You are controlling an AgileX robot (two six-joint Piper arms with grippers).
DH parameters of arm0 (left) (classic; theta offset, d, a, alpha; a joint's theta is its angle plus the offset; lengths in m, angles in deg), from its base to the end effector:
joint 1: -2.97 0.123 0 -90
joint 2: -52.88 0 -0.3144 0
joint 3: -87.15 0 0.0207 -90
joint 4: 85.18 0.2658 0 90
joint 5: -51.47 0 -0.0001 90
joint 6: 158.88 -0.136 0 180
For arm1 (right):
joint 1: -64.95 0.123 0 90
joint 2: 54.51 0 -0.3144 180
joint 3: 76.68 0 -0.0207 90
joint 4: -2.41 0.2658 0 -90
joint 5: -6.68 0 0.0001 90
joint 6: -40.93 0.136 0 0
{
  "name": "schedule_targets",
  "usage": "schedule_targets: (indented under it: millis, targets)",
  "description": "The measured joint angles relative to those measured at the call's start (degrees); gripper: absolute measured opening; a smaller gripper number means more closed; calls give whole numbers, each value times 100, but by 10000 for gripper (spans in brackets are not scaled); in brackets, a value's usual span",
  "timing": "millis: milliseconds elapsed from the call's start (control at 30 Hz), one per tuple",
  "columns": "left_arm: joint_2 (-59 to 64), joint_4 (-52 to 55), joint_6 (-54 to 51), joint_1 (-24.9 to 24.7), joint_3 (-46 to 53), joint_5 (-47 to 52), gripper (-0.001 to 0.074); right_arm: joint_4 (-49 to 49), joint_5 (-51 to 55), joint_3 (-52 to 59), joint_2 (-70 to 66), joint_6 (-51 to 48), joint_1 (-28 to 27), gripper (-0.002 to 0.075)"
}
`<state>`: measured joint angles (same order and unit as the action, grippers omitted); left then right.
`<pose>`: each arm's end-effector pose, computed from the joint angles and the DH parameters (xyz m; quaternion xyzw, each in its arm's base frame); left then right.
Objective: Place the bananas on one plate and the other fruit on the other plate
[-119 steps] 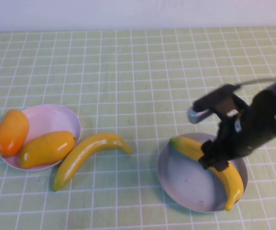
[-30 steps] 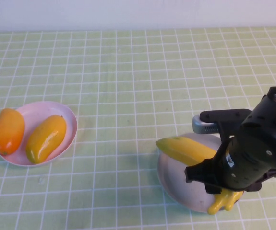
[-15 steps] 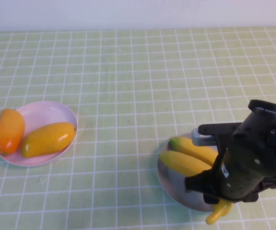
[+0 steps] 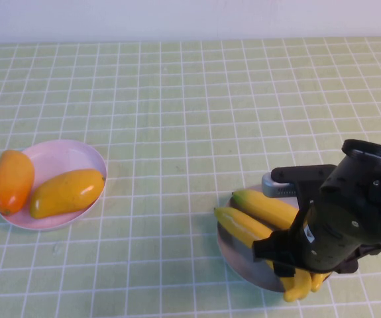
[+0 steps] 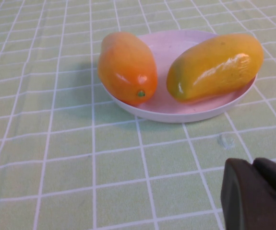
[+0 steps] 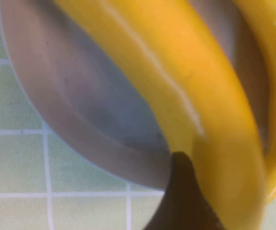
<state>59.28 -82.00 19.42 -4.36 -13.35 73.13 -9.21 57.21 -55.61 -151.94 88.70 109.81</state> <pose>0.0805 -0.0075 0.1566 0.0782 0.8028 -0.0055 0.5911 0.2353 0.2043 0.1945 -0.0314 0.9914 0.0108 0.1264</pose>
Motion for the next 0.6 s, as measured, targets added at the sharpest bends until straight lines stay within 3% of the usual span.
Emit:
schedule_targets:
  millis: [200, 267, 433, 600]
  targets:
    - [0, 10, 0, 0, 0, 0, 4, -191, 20, 0, 396, 0, 278, 386]
    - [0, 10, 0, 0, 0, 0, 4, -264, 20, 0, 655, 0, 451, 329]
    - [0, 10, 0, 0, 0, 0, 4, -362, 441, 0, 1332, -87, 763, 77]
    - [0, 10, 0, 0, 0, 0, 4, -400, 949, 0, 1728, -824, 1011, -3]
